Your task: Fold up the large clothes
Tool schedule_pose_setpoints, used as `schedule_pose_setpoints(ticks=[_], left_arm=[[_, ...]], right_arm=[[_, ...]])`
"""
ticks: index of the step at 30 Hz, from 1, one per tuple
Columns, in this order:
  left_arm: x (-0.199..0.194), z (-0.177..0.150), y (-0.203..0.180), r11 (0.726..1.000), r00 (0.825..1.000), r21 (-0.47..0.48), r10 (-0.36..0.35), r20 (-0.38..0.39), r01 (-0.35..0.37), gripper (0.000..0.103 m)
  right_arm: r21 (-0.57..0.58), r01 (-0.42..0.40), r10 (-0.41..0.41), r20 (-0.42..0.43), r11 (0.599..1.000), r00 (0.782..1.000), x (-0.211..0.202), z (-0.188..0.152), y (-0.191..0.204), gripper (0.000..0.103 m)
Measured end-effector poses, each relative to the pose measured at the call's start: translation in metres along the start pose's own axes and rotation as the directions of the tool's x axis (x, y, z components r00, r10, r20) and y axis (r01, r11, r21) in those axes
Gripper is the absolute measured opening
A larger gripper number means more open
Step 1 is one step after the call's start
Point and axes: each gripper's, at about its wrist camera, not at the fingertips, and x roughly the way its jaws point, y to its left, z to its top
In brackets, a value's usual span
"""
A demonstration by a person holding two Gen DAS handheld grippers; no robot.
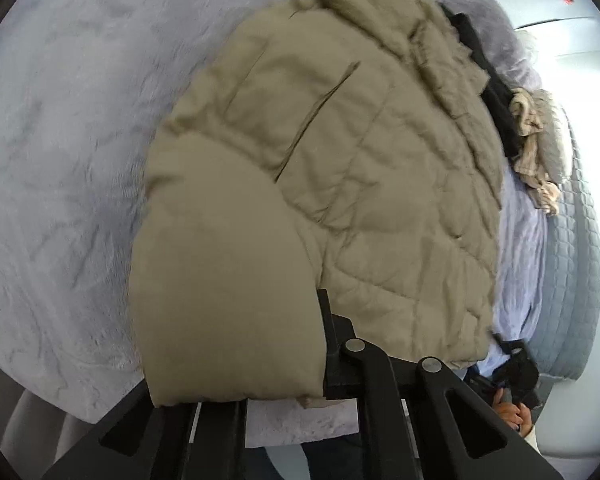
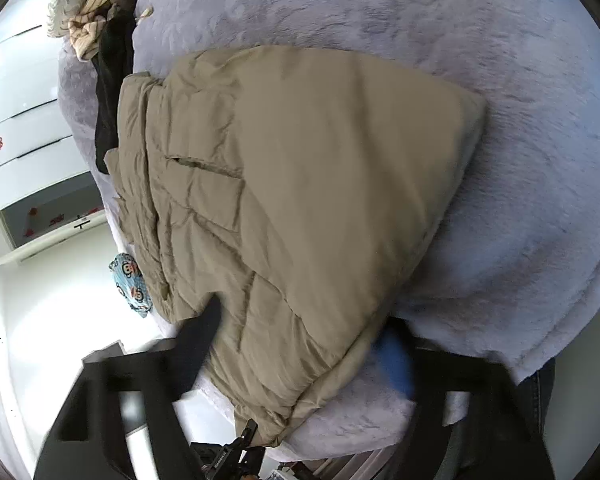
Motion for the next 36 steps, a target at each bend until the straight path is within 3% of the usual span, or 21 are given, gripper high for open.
schedule_pose_setpoints(ticks=[1, 3, 12, 18, 23, 30, 36], left_arm=[[-0.006, 0.003, -0.003, 1.000, 1.000, 0.005, -0.006, 0.013, 0.006, 0.013], [-0.016, 0.009, -0.009, 1.000, 0.999, 0.012, -0.013, 0.037, 0.013, 0.013], [-0.060, 0.045, -0.061, 0.997, 0.982, 0.074, -0.031, 0.188, 0.018, 0.013], [-0.098, 0.087, -0.109, 0.996, 0.937, 0.092, -0.021, 0.348, -0.012, 0.013], [-0.115, 0.134, -0.149, 0.992, 0.896, 0.116, -0.003, 0.445, -0.055, 0.013], [-0.093, 0.239, -0.185, 0.976, 0.891, 0.132, 0.096, 0.444, -0.171, 0.013], [-0.019, 0.319, -0.180, 0.945, 0.897, 0.152, 0.213, 0.387, -0.289, 0.013]], right_arm=[[-0.005, 0.010, -0.010, -0.007, 1.000, 1.000, 0.000, 0.001, 0.002, 0.016], [-0.031, 0.025, -0.025, -0.015, 0.999, 1.000, 0.000, 0.003, 0.010, 0.009], [-0.285, 0.012, -0.026, -0.048, 0.959, 0.999, -0.008, 0.011, 0.101, 0.007], [-0.456, -0.018, -0.014, -0.066, 0.890, 0.998, -0.014, 0.027, 0.181, 0.007], [-0.611, -0.054, 0.007, -0.079, 0.789, 0.997, -0.009, 0.049, 0.263, 0.006], [-0.745, -0.004, -0.028, -0.030, 0.667, 0.999, 0.034, 0.088, 0.359, 0.006], [-0.722, 0.077, -0.072, 0.038, 0.688, 0.997, 0.103, 0.130, 0.390, 0.006]])
